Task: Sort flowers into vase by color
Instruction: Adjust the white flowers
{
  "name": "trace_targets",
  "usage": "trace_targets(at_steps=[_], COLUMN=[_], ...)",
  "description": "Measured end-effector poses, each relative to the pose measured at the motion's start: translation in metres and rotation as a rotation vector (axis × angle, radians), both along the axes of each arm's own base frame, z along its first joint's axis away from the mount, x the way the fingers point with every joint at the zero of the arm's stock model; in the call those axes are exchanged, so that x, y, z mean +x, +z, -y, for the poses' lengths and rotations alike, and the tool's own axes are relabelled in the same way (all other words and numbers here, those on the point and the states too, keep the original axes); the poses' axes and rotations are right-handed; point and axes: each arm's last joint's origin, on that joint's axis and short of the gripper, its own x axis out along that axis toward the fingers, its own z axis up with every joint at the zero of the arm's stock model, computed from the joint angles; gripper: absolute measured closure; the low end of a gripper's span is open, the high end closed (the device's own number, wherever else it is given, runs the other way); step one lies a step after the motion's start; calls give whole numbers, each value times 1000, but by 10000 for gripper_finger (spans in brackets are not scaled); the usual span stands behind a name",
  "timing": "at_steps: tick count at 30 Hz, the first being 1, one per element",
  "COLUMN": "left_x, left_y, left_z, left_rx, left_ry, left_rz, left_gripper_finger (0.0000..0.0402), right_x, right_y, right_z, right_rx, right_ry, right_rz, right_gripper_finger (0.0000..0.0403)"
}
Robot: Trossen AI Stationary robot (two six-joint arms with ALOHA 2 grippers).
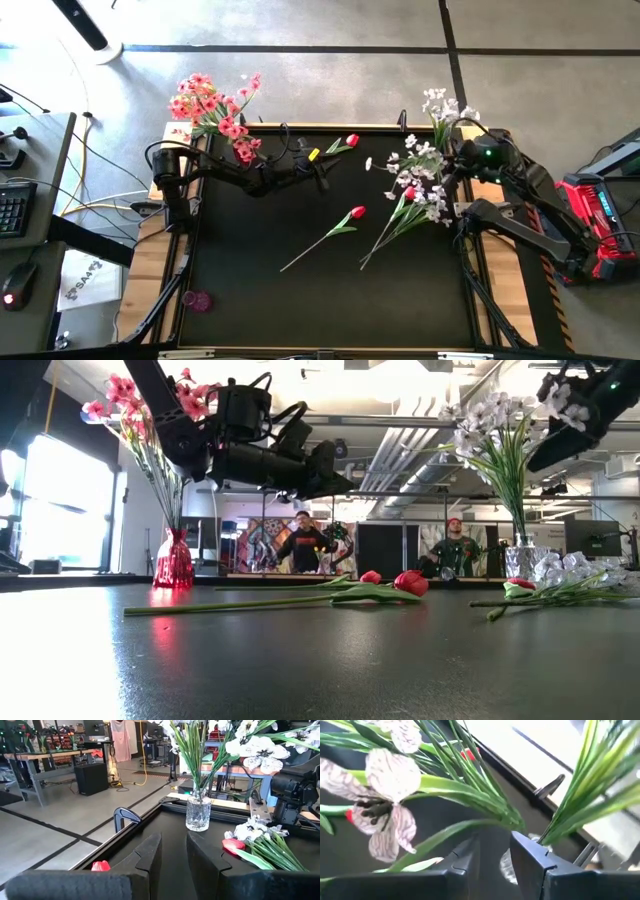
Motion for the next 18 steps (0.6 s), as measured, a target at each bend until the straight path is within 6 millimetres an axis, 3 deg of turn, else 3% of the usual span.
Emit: trace_targets(at_steps=[5, 9, 13, 18], left_x=[0, 0, 0, 0], left_y=[0, 0, 0, -1], left_z=[0, 0, 0, 0], left_rx=[4, 4, 6, 5], left_ry=[0, 0, 0, 0], left_rz=[-3, -4, -4, -8], left_gripper_finger=[323, 323, 323, 323], right_x=[8, 16, 27, 37], right_y=[-3, -7, -4, -1], right_z=[7, 15, 28, 39], right_rx=[-6, 28, -57, -107], right_ry=[93, 111, 130, 126], right_rz=[-68, -108, -98, -66], right_gripper_finger=[290, 249, 212, 215])
